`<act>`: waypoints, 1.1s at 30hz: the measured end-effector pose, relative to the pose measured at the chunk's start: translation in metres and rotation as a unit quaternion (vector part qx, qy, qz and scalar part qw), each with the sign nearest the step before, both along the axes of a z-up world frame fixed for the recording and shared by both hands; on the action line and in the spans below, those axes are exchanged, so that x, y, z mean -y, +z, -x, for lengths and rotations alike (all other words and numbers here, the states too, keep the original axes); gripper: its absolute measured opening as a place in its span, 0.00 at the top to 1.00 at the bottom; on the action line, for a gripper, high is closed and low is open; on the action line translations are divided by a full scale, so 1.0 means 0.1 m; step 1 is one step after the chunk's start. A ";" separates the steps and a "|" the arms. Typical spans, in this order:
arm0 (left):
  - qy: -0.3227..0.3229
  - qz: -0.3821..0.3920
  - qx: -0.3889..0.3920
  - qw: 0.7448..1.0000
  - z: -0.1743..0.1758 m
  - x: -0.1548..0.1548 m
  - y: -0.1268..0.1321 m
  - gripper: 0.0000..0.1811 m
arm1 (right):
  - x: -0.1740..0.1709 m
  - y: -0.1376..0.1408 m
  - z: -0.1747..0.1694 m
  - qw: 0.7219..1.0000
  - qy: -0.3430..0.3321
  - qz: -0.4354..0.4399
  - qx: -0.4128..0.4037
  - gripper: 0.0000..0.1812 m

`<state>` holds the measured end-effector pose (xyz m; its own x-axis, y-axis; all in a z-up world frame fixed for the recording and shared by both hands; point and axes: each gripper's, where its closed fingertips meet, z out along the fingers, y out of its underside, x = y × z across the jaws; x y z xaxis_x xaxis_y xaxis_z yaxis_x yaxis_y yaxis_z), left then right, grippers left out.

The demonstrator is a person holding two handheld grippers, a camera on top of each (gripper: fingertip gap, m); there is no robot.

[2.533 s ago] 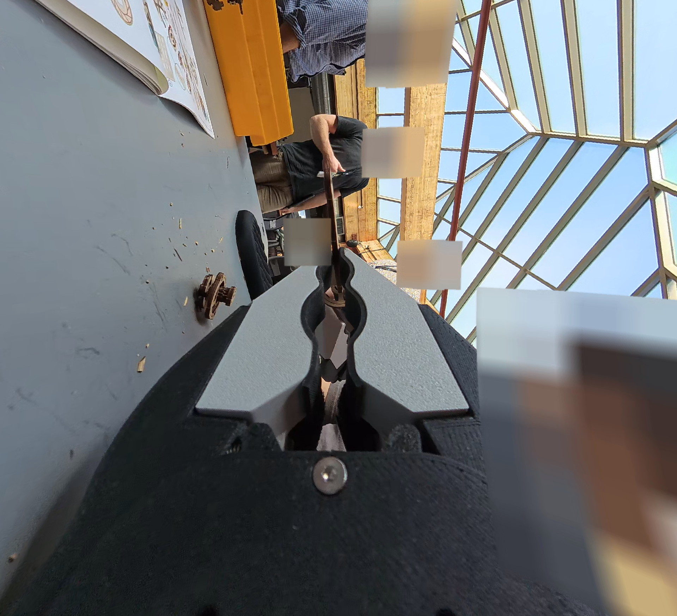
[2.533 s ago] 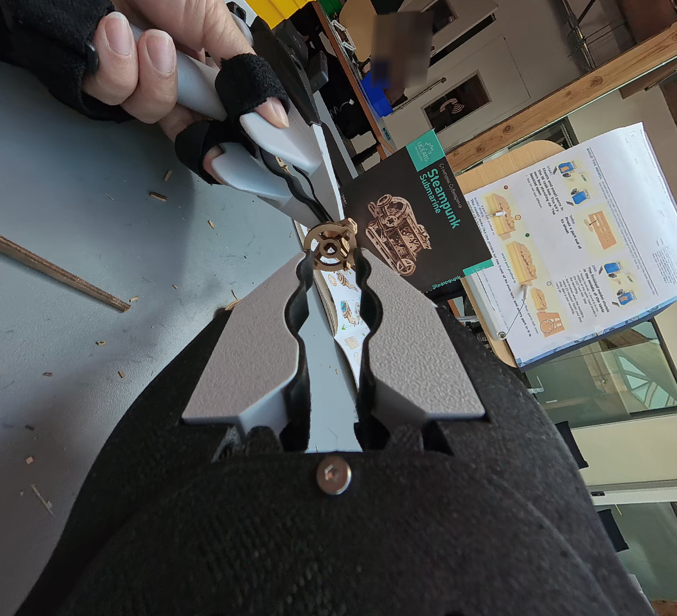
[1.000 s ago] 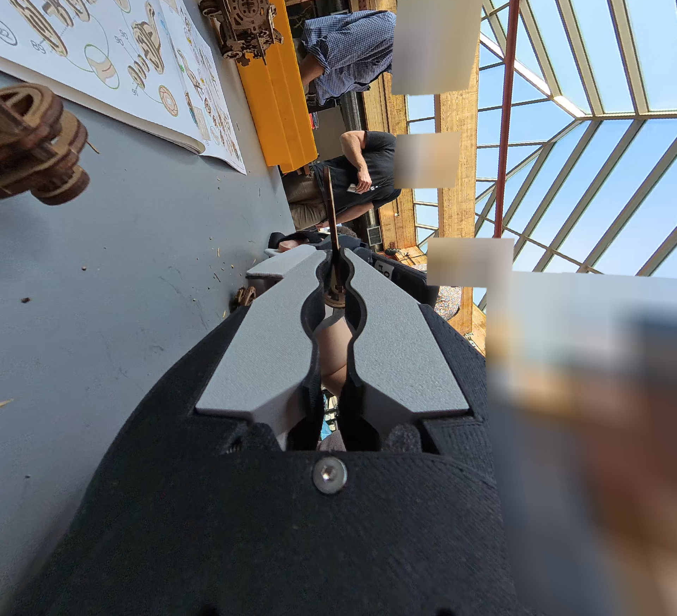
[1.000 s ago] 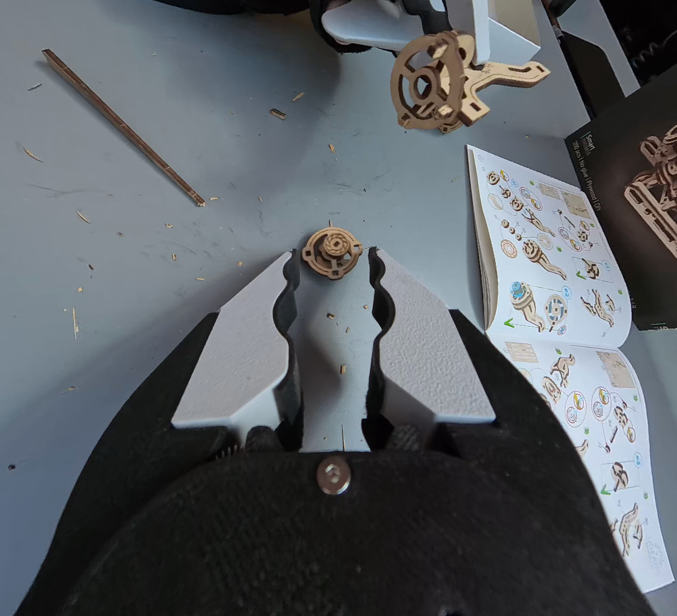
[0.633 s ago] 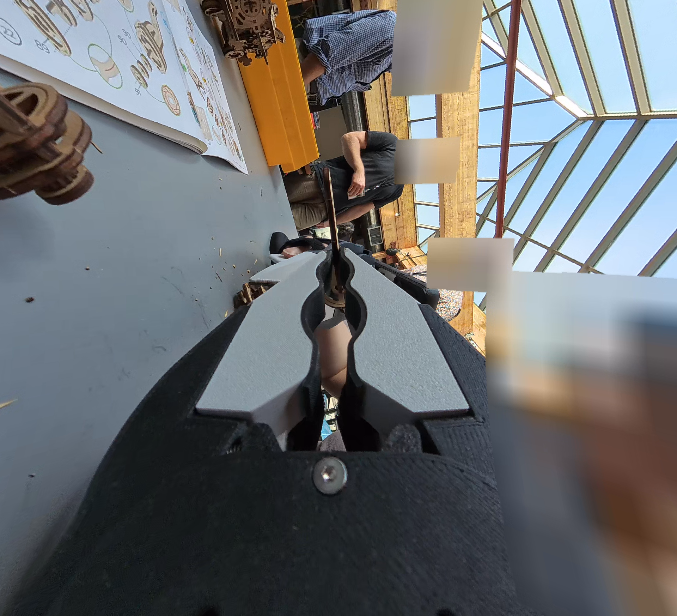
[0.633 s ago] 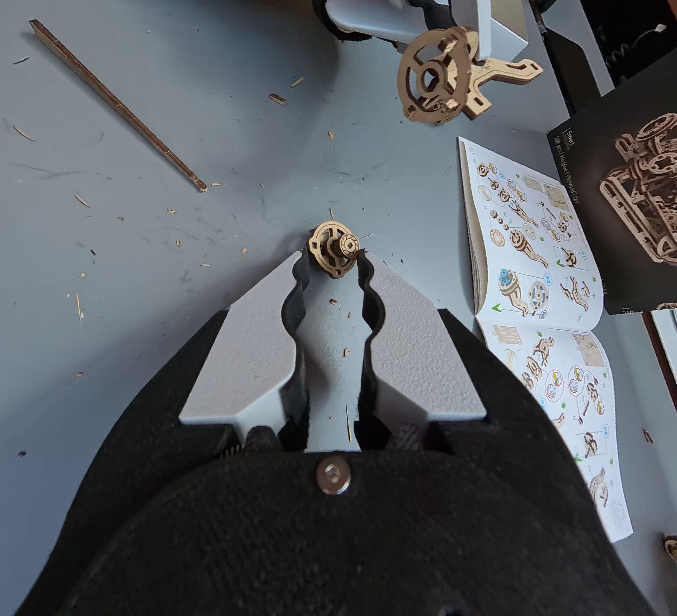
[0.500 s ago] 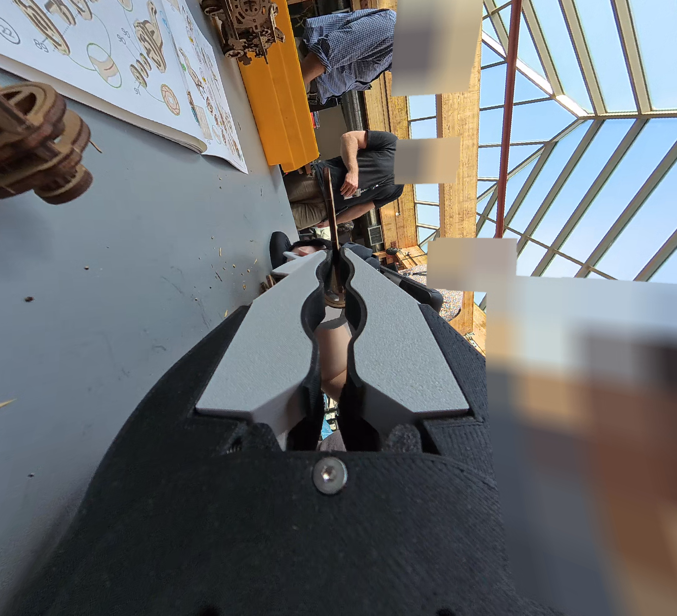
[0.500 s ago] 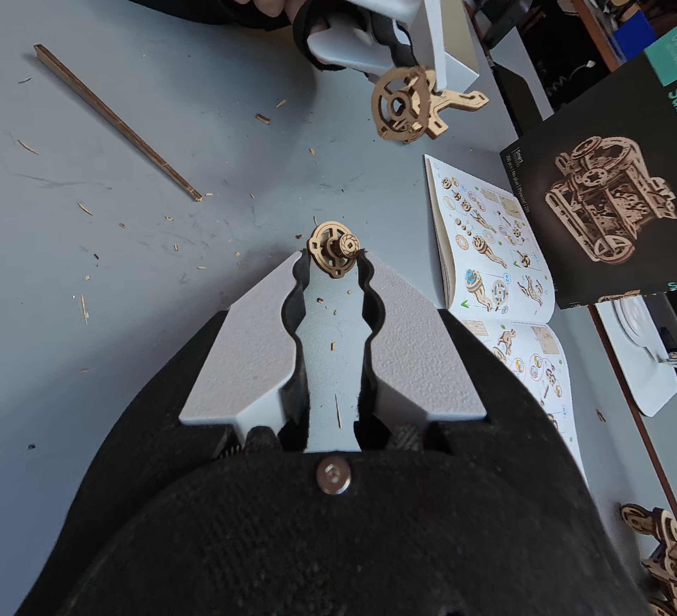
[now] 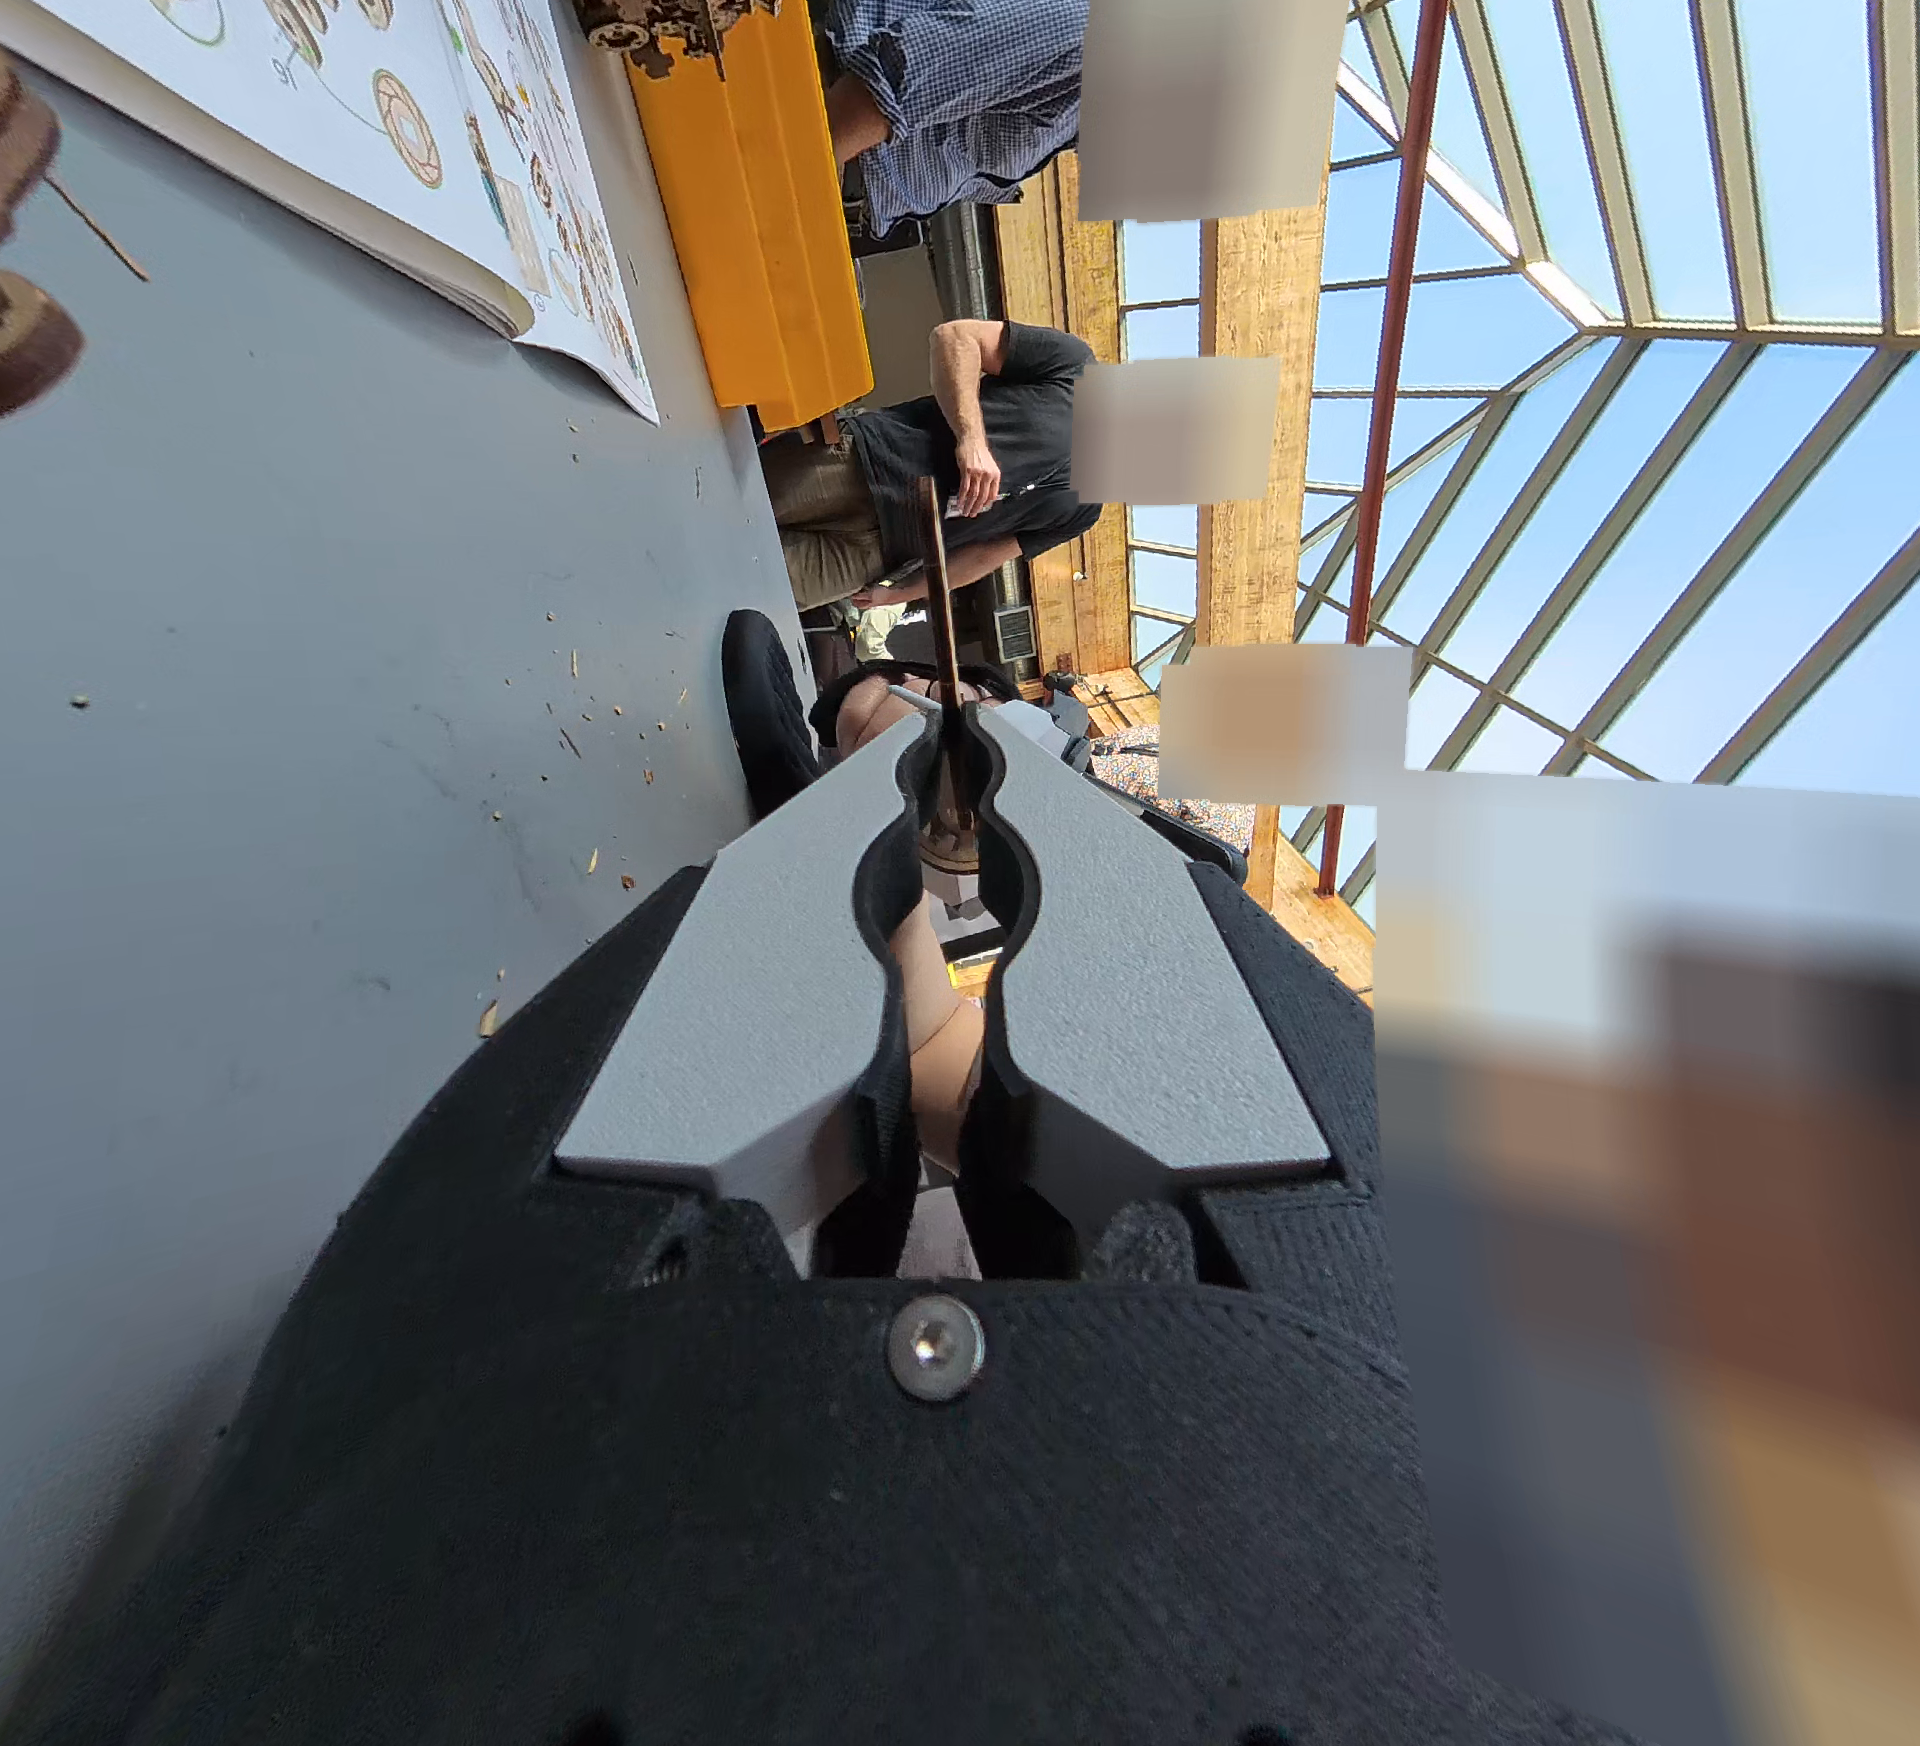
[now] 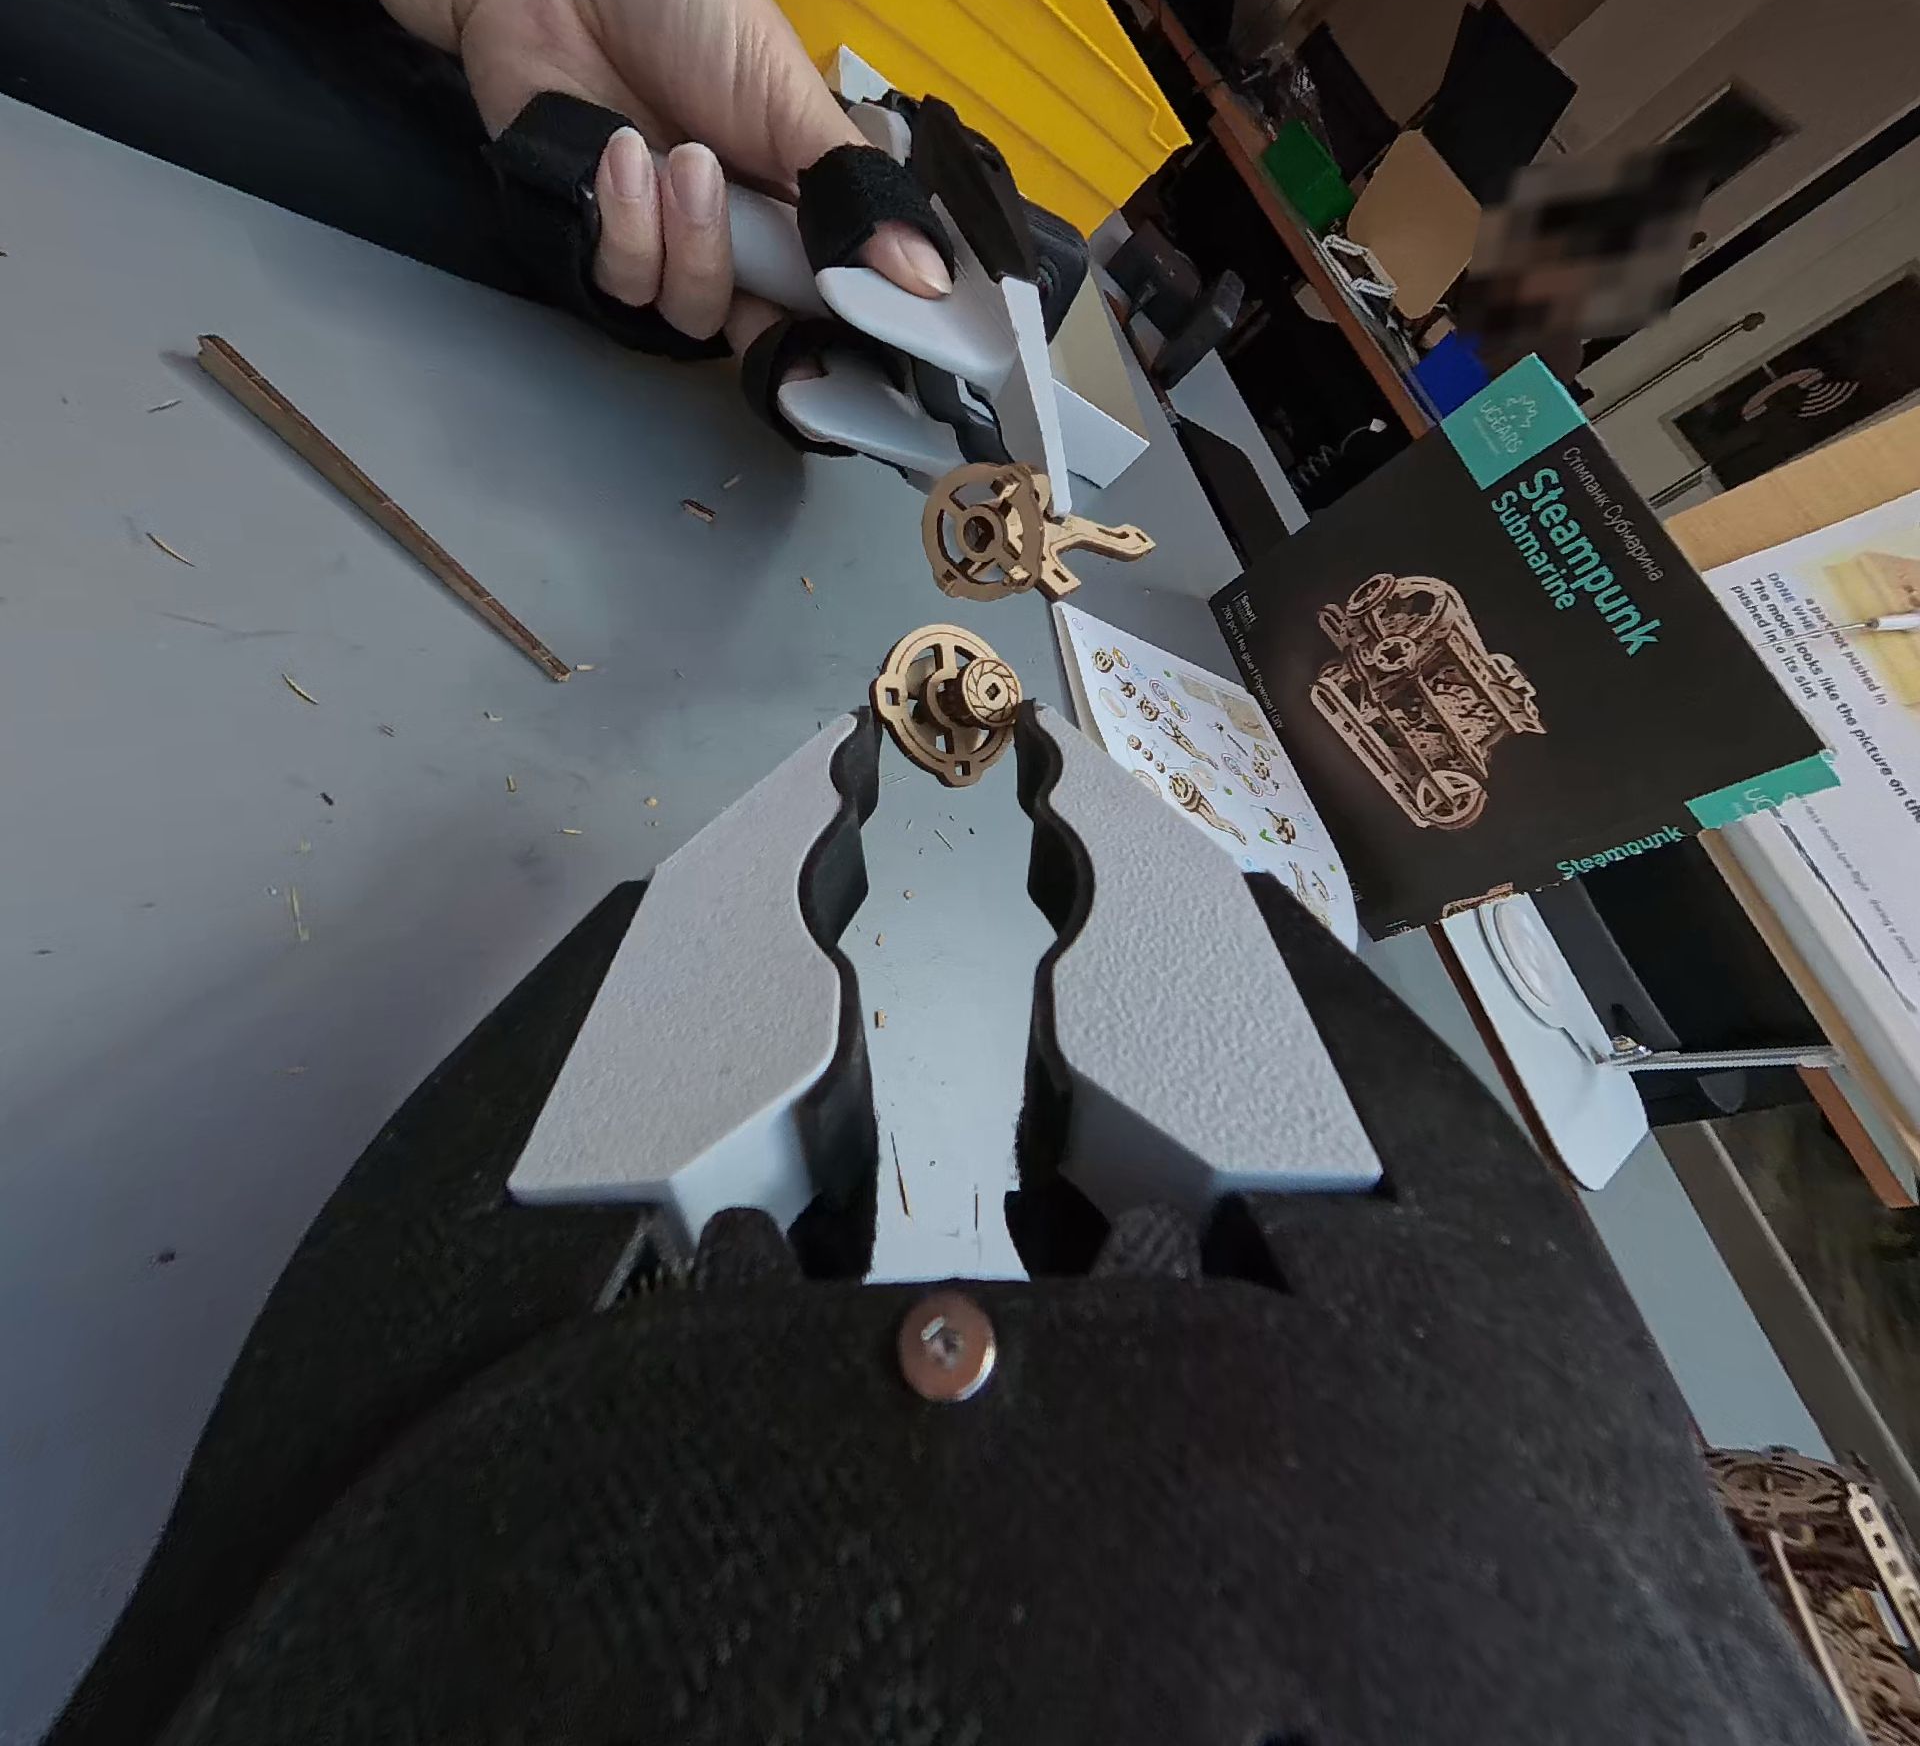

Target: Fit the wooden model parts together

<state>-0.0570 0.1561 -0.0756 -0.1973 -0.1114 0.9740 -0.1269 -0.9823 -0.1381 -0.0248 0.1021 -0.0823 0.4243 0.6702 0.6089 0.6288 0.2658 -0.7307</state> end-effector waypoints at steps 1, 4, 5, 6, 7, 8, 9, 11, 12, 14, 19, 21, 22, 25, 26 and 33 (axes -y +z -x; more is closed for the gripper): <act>-0.001 0.006 0.003 1.000 -0.02 0.02 0.00 1.00 | 0.02 0.01 0.01 1.000 0.005 0.014 -0.016 0.86; -0.003 0.024 0.011 1.000 -0.07 0.06 -0.01 1.00 | 0.09 0.12 0.04 0.990 0.034 0.085 -0.109 0.86; -0.003 0.031 0.013 0.999 -0.08 0.08 -0.02 1.00 | 0.11 0.18 0.04 0.983 0.042 0.106 -0.144 0.86; -0.005 0.038 0.016 0.999 -0.10 0.10 -0.03 1.00 | 0.12 0.25 0.03 0.975 0.053 0.124 -0.175 0.86; -0.007 0.047 0.021 0.999 -0.12 0.12 -0.02 1.00 | 0.14 0.31 0.01 0.967 0.063 0.140 -0.203 0.86; -0.009 0.057 0.027 0.998 -0.13 0.13 -0.02 1.00 | 0.15 0.36 0.00 0.958 0.074 0.155 -0.228 0.86; -0.011 0.067 0.031 0.997 -0.14 0.15 -0.02 1.00 | 0.16 0.40 -0.01 0.950 0.084 0.170 -0.250 0.86; -0.016 0.079 0.037 0.996 -0.17 0.19 -0.02 1.00 | 0.15 0.47 -0.05 0.938 0.090 0.183 -0.280 0.87; -0.018 0.082 0.038 0.996 -0.18 0.21 -0.01 1.00 | 0.15 0.49 -0.06 0.935 0.093 0.183 -0.288 0.87; -0.025 0.083 0.041 0.995 -0.20 0.25 0.00 1.00 | 0.15 0.50 -0.07 0.933 0.095 0.185 -0.293 0.87; -0.028 0.076 0.038 0.996 -0.20 0.28 0.01 1.00 | 0.11 0.45 -0.08 0.945 0.075 0.165 -0.271 0.86; -0.024 0.065 0.033 0.997 -0.20 0.27 0.01 1.00 | 0.09 0.45 -0.09 0.961 0.057 0.122 -0.243 0.86; -0.022 0.063 0.032 0.997 -0.20 0.26 0.01 1.00 | 0.08 0.45 -0.10 0.968 0.046 0.097 -0.225 0.86; -0.016 0.051 0.012 0.999 -0.20 0.25 -0.05 1.00 | 0.07 0.38 -0.12 0.984 0.018 0.053 -0.171 0.86; -0.018 0.036 -0.006 0.999 -0.21 0.26 -0.10 1.00 | 0.06 0.32 -0.13 0.986 0.010 0.052 -0.155 0.86; -0.036 -0.086 -0.125 0.988 -0.18 0.25 -0.39 1.00 | 0.01 0.22 -0.27 0.991 -0.025 0.051 -0.121 0.86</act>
<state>-0.0386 0.1315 -0.1149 0.0329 -0.2744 0.9611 -0.2462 -0.9342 -0.2583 0.0026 0.1012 -0.0607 0.5839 0.6972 0.4158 0.4422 0.1564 -0.8832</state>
